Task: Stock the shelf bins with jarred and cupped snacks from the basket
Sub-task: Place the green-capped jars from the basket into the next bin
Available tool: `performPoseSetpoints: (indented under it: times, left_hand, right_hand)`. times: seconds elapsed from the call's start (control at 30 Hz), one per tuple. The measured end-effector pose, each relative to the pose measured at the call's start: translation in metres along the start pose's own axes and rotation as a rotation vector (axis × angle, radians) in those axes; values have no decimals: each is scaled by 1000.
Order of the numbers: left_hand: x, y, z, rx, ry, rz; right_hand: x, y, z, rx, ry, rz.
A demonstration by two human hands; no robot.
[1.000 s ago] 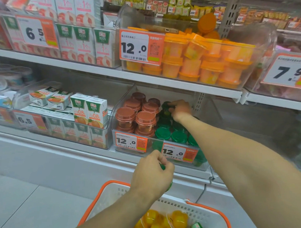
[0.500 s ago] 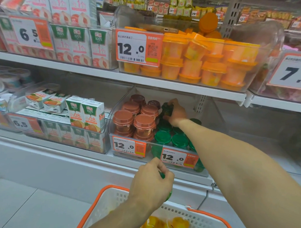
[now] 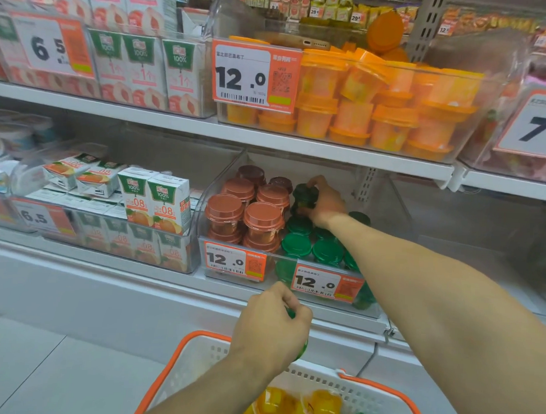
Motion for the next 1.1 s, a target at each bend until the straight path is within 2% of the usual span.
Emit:
performPoseSetpoints:
  times: [0.2,0.33,0.43,0.5,0.57,0.63,0.7,0.73,0.8,0.87,0.97,1.03,1.1]
  left_hand:
    - [1,2,-1,-2,-7,13]
    - [2,4,-5,28,-7,23]
    - [-2,9,-6,232,122,45]
    - [-5,10,-6,445,278,85]
    - [-3,10,-8,612,399,136]
    - [2,11,-13,732,427,162]
    - [4,11,-20,777,367,206]
    - [5,11,-23,768,329,231]
    - [11,11,-29,740,279,269]
    - [17,11,-34,774,253,292]
    - [25,17,-41,922,270,284]
    - [28,19,-44,986,295,305]
    - [31,17,-47,1026,316,360]
  right_hand:
    - [2,8,-6,-104,-32,57]
    - [14,37,-6,-154,-137,-66]
    - [39,64,6,-190,-119,-150]
    - [73,77,24,-281,-73,-41]
    - [115,90,45,-390,34,173]
    - [156,100,58,-463,171,439]
    - [191,104,60,-414,249,647]
    - [203,103,58,-361,282,662]
    - [217,101,53,-347,312,562]
    - [223,100,46,-437,275,472]
    - [225,107,29,-702,61,379]
    - [228,109,22,-999,-103,410]
    - [233,110,21,-1171,-179,451]
Point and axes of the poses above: each hand's wrist, its own x-axis away from the middle knuckle, its own y-axis out of the back of the hand, z = x × y, the point moved 4 cm from there along -x, towards the middle knuckle, and after that the axes turned 3 degrees about -z, right-handed, at the moved point
